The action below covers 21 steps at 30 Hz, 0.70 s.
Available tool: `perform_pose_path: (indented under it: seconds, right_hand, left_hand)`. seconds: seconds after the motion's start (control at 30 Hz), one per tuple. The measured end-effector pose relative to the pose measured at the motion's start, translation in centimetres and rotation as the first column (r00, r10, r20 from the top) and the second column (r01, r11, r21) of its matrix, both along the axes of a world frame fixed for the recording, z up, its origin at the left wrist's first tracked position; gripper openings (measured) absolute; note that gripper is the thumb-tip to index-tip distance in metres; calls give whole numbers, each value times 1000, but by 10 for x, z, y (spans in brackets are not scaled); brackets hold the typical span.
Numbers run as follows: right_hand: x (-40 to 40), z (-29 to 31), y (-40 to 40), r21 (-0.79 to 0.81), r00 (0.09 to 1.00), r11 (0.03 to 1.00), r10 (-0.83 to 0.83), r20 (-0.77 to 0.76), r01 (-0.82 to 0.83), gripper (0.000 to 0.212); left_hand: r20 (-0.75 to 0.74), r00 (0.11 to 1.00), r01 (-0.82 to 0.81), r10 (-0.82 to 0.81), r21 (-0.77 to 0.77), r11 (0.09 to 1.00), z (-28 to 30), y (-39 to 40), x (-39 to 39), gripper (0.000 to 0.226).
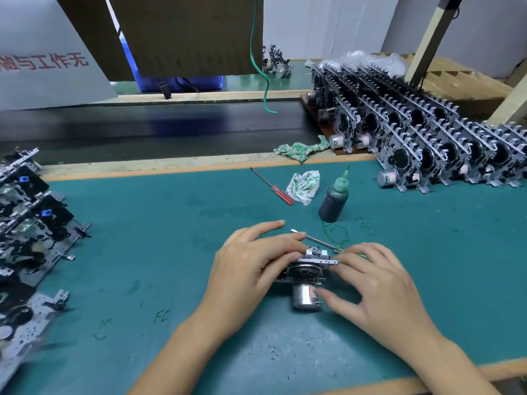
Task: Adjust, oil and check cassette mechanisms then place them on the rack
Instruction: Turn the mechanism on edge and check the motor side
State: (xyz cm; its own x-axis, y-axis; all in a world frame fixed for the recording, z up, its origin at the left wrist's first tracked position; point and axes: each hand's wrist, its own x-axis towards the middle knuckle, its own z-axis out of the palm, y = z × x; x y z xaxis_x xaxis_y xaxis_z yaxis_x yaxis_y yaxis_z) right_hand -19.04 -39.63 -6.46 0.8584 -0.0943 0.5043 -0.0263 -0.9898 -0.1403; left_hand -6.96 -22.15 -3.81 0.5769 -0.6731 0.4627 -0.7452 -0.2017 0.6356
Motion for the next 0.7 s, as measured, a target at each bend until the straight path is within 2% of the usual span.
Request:
perform_pose_path:
  seconds: [0.2,0.37,0.4,0.47,0.57,0.7]
  right_hand:
    - [1,10,4,29,998,999,-13,-61,15,43]
    - [15,40,6,251,1000,968,0,-4,1,42]
    - [21,47,8,227,1000,974,18,17,-21,40]
    - [33,59,13,78,997,995,66,34,-68,41]
    - [46,67,13,-81,982,979,186,-37,-188,43]
    - [51,66,8,-241,947,917,297,-124,-319,44]
  left_hand:
    - [0,1000,7,-7,17,1000,2,0,-1,31]
    - [-82,994,64,-65,-13,998,6,8,3,26]
    - [-61,996,61,-62,-15,998,7,12,5,26]
    - [109,994,8,-12,31,999,10,19,10,27]
    - [318,948,-46,18,81,996,18,24,17,32]
    - [340,937,34,-84,152,988,26,24,23,33]
